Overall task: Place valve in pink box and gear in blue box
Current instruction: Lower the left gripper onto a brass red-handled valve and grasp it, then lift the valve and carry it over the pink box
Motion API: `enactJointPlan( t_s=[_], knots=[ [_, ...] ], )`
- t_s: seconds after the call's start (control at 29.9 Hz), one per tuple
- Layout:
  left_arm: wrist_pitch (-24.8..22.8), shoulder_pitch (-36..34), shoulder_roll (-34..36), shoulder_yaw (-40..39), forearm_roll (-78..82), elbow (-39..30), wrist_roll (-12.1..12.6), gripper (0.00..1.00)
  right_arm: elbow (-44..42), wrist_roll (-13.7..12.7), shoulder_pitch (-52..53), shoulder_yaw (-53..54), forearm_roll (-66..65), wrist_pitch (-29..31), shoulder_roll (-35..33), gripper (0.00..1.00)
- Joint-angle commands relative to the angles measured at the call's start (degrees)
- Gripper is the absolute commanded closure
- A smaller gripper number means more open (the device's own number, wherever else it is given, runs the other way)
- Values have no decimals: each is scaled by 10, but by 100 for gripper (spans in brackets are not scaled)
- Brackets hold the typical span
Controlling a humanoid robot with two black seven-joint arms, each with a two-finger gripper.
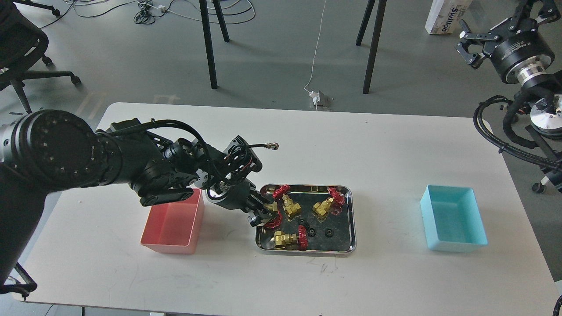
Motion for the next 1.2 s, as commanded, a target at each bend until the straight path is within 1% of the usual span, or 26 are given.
enactJointPlan(
  t_s=[0.0, 0.17, 0.3, 0.43, 0.5, 0.6, 0.7, 0.8, 0.9, 0.94, 1.0, 1.07, 1.1, 1.17],
  knots=[
    [3, -1, 0, 0, 1, 0, 0, 78, 0, 1, -3, 0, 0, 0, 0, 1],
    [4, -3, 2, -1, 2, -2, 0, 89, 0, 1, -5, 1, 0, 0, 0, 1],
    [4, -11, 10, -6, 3, -9, 0, 91, 0, 1, -6, 1, 0, 0, 0, 1],
    [3, -35, 30, -11, 3, -20, 0, 91, 0, 1, -6, 1, 1, -1, 0, 1],
    [3, -50, 40, -13, 3, -43, 0, 91, 0, 1, -6, 2, 1, -1, 0, 1],
    [1, -92, 67, -26, 3, -101, 0, 91, 0, 1, -4, 3, 1, -1, 0, 1],
    [2, -116, 86, -25, 6, -141, 0, 91, 0, 0, 2, 6, 1, -7, 0, 1],
    [2, -156, 126, -27, 11, -185, 0, 90, 3, -1, 29, 7, 2, -34, 3, 1],
    [2, -191, 177, -29, 13, -227, 0, 90, 0, -5, 85, -2, 1, -93, 6, 1],
    [2, -207, 197, -29, 18, -242, 0, 90, 3, -11, 102, -9, -1, -117, 11, 1],
    [3, -228, 236, -29, 31, -271, 0, 90, 10, -18, 127, -46, -8, -161, 24, 1],
    [4, -245, 291, -29, 54, -300, 0, 90, 7, -18, 171, -103, -28, -206, 30, 1],
    [4, -246, 316, -29, 68, -309, 0, 90, 4, -18, 185, -126, -35, -221, 32, 1],
    [4, -243, 362, -28, 100, -315, 0, 90, 3, -18, 196, -150, -37, -230, 38, 1]
  ],
)
